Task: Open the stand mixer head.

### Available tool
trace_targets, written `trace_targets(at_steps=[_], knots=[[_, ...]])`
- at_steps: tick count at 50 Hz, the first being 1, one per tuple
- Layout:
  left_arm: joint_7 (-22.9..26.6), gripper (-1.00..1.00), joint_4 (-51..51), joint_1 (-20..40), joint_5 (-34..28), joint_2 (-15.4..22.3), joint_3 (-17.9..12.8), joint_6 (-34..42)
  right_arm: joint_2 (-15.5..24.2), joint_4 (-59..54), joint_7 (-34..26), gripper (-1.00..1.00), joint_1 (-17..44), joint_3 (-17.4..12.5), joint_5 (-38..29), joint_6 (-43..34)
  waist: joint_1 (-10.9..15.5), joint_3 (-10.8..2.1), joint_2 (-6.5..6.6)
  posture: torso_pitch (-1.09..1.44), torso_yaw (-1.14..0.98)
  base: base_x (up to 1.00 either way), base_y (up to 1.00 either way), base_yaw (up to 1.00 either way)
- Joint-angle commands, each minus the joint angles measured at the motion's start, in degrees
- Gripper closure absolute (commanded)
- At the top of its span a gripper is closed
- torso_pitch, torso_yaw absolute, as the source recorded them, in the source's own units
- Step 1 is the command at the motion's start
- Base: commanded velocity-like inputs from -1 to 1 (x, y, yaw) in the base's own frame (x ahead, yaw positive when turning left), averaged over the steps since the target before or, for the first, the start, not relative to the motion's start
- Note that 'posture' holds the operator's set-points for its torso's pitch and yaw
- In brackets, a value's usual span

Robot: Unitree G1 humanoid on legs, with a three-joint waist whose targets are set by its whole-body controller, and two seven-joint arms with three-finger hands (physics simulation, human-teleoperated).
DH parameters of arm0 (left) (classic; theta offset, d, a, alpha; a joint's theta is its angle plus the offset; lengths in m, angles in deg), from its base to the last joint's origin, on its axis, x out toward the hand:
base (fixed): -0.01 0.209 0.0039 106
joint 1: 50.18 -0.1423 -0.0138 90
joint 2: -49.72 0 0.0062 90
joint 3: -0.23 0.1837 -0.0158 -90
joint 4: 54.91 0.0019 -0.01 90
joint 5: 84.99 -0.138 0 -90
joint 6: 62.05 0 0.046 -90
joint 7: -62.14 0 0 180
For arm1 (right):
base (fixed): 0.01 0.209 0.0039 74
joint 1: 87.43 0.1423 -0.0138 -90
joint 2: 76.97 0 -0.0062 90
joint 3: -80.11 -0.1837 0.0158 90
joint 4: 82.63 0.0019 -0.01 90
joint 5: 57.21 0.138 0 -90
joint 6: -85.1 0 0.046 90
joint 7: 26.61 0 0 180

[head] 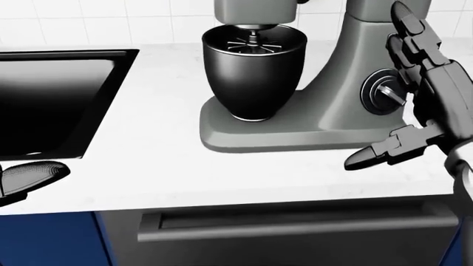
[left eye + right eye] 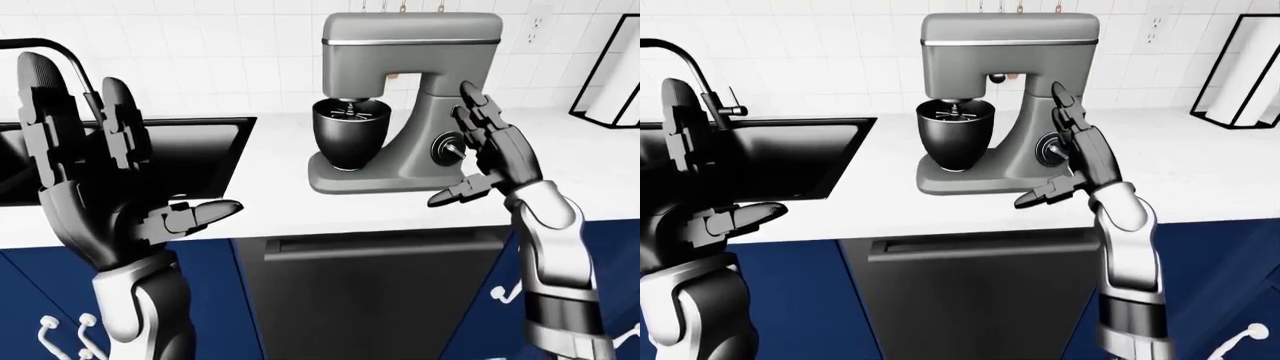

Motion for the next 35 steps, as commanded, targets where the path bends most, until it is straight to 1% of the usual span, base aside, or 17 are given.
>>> trace_targets(at_steps=[1, 8, 18, 35], knots=[[0.3, -0.98, -1.5, 1.2, -0.1, 0.3, 0.0, -0.8, 0.7, 1.8, 0.5, -1.0, 2.0, -0.5, 0.3, 1.7, 0.0, -0.46, -0.14, -0.3, 0.0, 0.0, 0.0, 0.0], [0.4, -0.98, -1.5, 1.1, -0.2, 0.1, 0.4, -0.9, 1.0, 1.0, 0.5, -1.0, 2.3, -0.6, 0.3, 2.2, 0.0, -0.47, -0.16, -0.3, 0.0, 0.0, 0.0, 0.0], [0.4, -0.98, -1.6, 1.1, -0.1, 0.3, 0.1, -0.7, 1.5, -0.1, 0.6, -1.0, 3.0, -0.6, 0.4, 2.5, 0.0, -0.46, -0.18, -0.3, 0.0, 0.0, 0.0, 0.0], [0.2, -0.98, -1.3, 1.7, -0.2, 0.4, 0.0, -0.7, 2.1, -5.0, 1.1, -1.0, 5.1, -0.2, 0.3, 5.3, 0.0, -0.43, -0.17, -0.3, 0.0, 0.0, 0.0, 0.0]])
